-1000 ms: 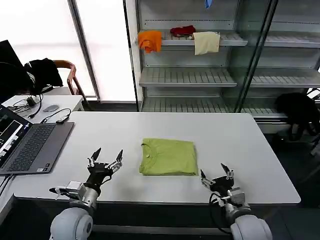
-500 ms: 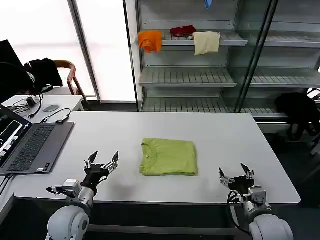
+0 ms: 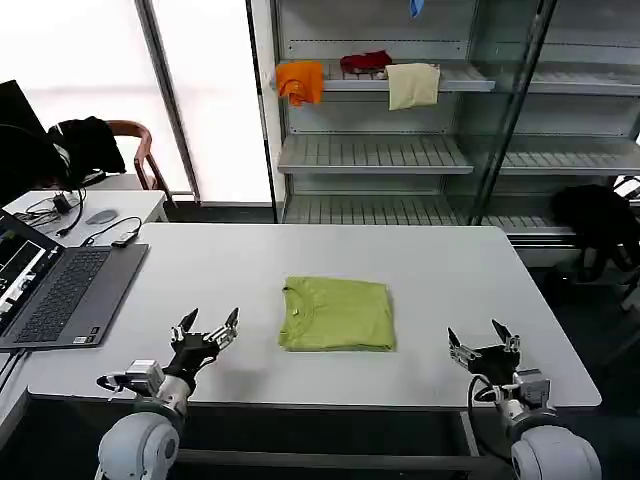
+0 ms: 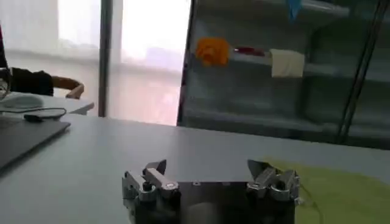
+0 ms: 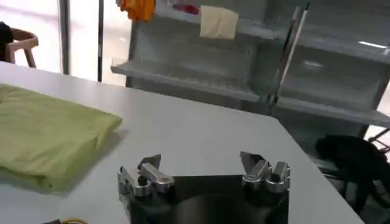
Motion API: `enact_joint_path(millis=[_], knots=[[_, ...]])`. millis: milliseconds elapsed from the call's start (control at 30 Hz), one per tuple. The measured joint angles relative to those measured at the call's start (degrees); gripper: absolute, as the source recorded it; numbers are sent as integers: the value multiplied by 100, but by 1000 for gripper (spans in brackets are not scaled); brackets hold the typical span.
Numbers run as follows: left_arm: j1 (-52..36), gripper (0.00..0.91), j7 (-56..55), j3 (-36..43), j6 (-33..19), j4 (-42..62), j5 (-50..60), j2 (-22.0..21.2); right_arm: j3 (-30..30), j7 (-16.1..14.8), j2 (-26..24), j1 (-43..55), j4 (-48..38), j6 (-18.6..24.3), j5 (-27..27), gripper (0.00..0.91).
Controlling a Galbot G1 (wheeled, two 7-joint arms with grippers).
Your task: Fold and organize the clothes.
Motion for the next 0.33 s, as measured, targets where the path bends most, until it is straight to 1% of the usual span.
enact_joint_path(millis=[333], knots=[[103,907,7,-50,6,-1,-146,30,4,-23,1,4,-12,353,205,907]])
